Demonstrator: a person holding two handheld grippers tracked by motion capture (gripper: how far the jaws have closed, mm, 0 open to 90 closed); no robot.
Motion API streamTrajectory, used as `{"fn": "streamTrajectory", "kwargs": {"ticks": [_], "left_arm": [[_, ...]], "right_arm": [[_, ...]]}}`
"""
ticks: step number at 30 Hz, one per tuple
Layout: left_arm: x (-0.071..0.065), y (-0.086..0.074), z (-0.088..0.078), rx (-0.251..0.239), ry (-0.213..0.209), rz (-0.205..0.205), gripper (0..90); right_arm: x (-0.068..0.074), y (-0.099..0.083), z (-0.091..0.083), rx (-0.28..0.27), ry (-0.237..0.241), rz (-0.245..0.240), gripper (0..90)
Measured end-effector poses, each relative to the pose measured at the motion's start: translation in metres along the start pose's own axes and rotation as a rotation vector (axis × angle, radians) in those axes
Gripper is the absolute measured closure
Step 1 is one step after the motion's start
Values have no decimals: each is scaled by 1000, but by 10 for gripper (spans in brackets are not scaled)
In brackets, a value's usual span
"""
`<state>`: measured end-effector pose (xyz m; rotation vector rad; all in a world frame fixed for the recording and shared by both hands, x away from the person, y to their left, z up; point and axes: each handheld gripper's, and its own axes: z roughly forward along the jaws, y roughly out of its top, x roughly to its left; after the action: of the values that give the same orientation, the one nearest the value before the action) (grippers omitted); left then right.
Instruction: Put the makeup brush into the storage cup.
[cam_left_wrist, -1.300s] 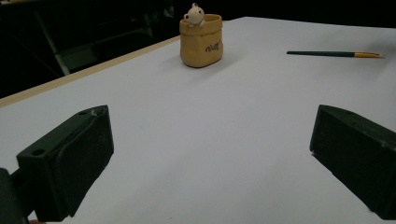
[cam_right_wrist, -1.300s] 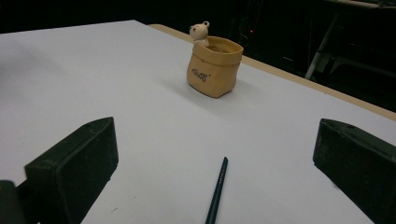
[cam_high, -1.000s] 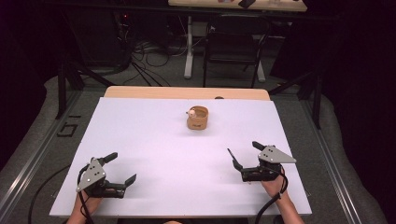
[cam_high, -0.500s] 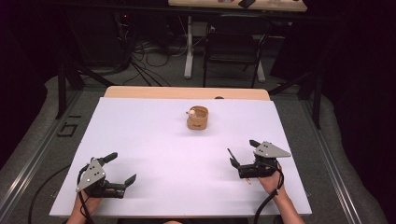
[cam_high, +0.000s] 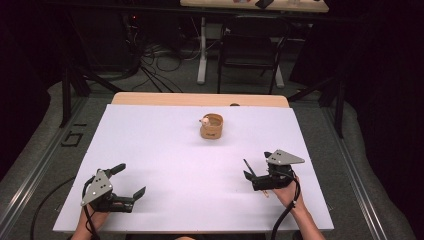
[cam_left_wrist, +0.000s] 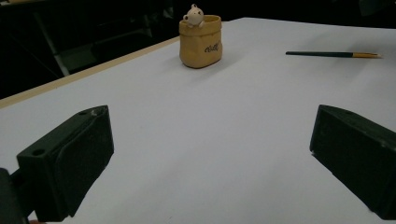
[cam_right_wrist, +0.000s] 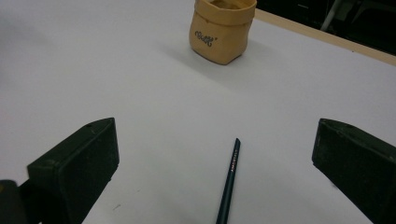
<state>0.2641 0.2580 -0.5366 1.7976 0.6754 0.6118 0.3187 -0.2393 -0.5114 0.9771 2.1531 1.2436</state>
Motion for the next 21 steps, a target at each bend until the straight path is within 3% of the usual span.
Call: {"fn": "streamTrajectory", "kwargs": {"ticks": [10,21], "left_arm": [[0,0,0,-5,-2,1,0],[-1,0,1,-1,-7,1,0]], "right_arm": [[0,5,1,73,-15,22,0],[-7,8,-3,223,-45,71,0]]}}
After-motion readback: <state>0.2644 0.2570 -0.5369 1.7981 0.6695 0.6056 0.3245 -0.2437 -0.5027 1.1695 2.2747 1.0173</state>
